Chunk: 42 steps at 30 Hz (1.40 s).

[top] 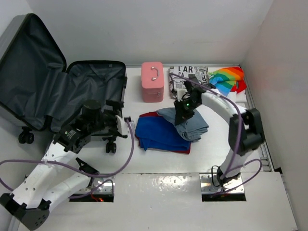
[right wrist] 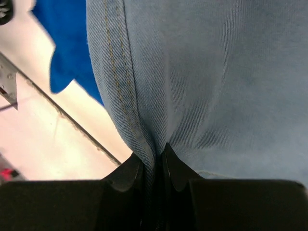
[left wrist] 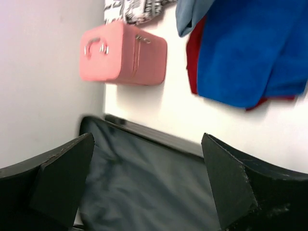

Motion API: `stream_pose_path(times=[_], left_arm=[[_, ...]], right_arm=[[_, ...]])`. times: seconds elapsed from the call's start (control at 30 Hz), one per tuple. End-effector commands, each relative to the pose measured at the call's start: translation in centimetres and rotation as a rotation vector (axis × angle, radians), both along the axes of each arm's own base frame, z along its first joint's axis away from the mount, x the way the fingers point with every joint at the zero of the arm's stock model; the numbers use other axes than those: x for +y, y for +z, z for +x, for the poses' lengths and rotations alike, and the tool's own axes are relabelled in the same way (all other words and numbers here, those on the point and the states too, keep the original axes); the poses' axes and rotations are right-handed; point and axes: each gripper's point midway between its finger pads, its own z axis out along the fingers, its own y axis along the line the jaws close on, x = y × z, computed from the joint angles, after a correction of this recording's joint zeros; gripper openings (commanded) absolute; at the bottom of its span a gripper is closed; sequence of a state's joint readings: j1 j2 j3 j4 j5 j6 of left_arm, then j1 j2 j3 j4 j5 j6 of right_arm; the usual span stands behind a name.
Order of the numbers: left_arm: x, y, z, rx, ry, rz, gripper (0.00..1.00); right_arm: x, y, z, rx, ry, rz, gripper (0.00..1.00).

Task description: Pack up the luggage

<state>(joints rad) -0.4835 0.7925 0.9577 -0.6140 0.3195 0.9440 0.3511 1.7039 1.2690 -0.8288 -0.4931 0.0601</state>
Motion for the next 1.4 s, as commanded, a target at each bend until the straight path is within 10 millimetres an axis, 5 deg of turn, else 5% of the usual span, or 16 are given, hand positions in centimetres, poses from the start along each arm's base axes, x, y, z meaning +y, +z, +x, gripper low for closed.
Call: stream_pose_path(times=[0.0,0.2,0.43,0.63,0.87,1.1,1.37], left_arm=[[-1.0,-0.6,-1.2,-0.179,-0.219,0.250,1.00],[-5.4,0.3,-3.2,-0.243,-0.428,0.275,1.00],[-10.8,-2.1,-6.3,-0.202,-0.634,0.332,1.00],[-15.7,-3.5,-7.4,-0.156,-0.638,0.337,1.00],[-19.0,-6.8,-6.7,-0.140,-0.590,0.408,1.00],[-19.7,-11.6,-4.5,-0.176,-0.552,0.483,1.00],[-21.8,-13.6,-2.6,-0.160,-0.508,0.499,1.00]], right_arm=[[2.2,0.3,0.1,0.102,-0.083,0.011,0.00],[4.9,0.0,1.4,0.154,-0.144,0.022,0.00],[7.2,-0.2,2.5,0.179,-0.188,-0.007,0.00],[8.3,-0.2,2.8,0.185,-0.227,-0.031,0.00],[9.0,-0.4,2.6,0.226,-0.259,-0.028,0.00],[9.2,-0.9,2.3,0.246,-0.266,-0.049,0.00],[9.8,-0.3,2.6,0.253,-0.276,-0.030,0.00]])
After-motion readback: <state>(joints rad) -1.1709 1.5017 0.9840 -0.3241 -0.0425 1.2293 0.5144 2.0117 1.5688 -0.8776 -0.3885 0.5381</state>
